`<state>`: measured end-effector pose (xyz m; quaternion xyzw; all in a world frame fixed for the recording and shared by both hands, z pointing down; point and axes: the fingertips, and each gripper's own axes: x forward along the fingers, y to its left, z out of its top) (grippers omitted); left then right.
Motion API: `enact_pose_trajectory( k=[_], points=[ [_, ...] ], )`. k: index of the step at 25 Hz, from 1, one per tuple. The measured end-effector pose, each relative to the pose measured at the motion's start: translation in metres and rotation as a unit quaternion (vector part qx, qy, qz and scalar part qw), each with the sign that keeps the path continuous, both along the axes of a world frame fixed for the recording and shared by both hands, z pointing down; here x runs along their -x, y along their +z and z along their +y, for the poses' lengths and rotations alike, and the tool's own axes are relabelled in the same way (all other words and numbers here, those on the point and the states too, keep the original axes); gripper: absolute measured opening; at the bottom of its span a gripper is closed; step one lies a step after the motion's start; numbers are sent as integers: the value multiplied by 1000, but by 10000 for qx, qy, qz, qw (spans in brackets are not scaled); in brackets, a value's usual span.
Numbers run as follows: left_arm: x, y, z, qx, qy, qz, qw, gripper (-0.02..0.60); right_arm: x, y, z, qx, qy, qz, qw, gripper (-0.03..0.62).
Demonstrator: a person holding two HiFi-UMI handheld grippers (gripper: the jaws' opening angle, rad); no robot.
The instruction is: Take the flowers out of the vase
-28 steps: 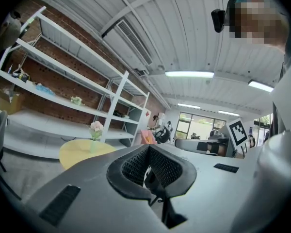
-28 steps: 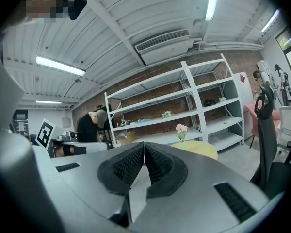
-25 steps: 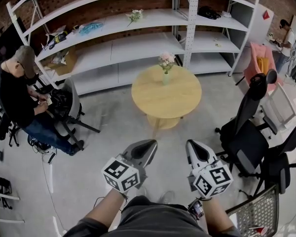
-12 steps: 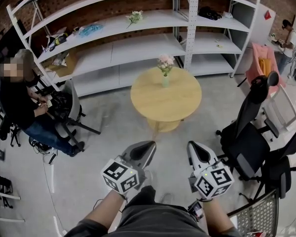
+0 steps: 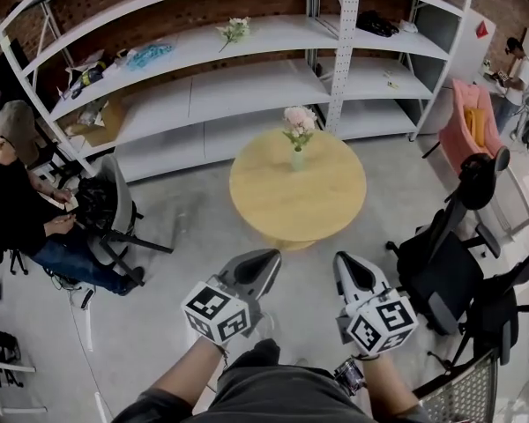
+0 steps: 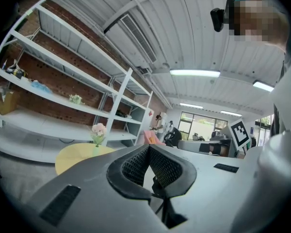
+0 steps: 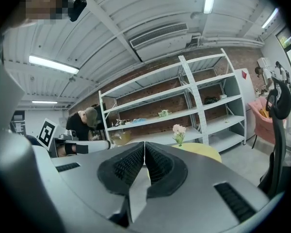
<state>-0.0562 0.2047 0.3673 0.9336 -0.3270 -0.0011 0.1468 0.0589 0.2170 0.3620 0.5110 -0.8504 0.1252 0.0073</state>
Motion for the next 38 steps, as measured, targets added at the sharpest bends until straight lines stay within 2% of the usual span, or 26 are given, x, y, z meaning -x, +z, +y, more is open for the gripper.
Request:
enact_pose_trajectory(
  k=[10, 21, 31, 38],
  points=[
    [34, 3, -109, 106, 325, 25, 9994, 9, 44, 0, -102, 100, 241, 120, 9996, 17],
    [38, 10, -183, 125, 477, 23, 9988, 9, 51, 10, -170, 184, 424, 99, 9989, 17],
    [19, 22, -271, 258, 382, -49, 9989, 9, 35, 24, -264, 313, 322, 26, 9990, 17],
    [-3, 41, -348, 453, 74, -191, 9988, 9, 4, 47, -344, 537, 228, -13, 9983, 17]
  ],
)
